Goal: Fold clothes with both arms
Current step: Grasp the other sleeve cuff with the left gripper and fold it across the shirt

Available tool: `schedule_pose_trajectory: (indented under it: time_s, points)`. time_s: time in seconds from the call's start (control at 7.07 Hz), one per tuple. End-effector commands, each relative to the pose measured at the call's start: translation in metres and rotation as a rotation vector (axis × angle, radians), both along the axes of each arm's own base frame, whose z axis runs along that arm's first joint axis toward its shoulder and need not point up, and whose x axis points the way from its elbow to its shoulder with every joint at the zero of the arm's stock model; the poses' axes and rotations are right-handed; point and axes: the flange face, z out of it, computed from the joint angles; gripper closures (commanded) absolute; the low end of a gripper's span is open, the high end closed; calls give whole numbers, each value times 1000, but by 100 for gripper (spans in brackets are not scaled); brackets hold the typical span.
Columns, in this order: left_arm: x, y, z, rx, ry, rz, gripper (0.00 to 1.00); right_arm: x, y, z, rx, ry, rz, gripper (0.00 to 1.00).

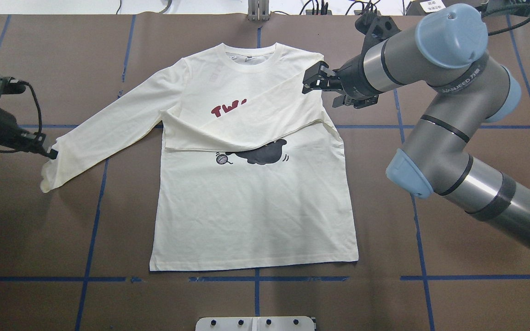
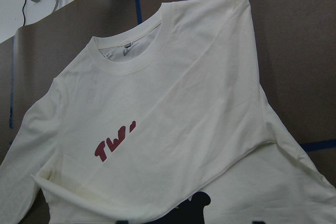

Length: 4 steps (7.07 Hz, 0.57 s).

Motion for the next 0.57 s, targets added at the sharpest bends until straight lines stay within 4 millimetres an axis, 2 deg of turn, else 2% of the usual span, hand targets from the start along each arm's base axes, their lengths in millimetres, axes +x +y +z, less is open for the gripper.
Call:
schedule_pose_trajectory:
  time_s: [0.0, 0.14, 0.28, 0.42]
  points:
    - [55, -31, -177, -115, 170, -101, 100, 42, -14, 41, 32, 33, -38, 17]
    - [114, -27, -252, -129, 217, -153, 100, 68, -19, 68, 48, 61, -67, 17]
    - [187, -47, -336, -175, 215, -231, 100, 96, -23, 96, 66, 87, -95, 16]
    - [251, -67, -409, -209, 201, -270, 100, 118, -23, 117, 75, 96, -107, 16]
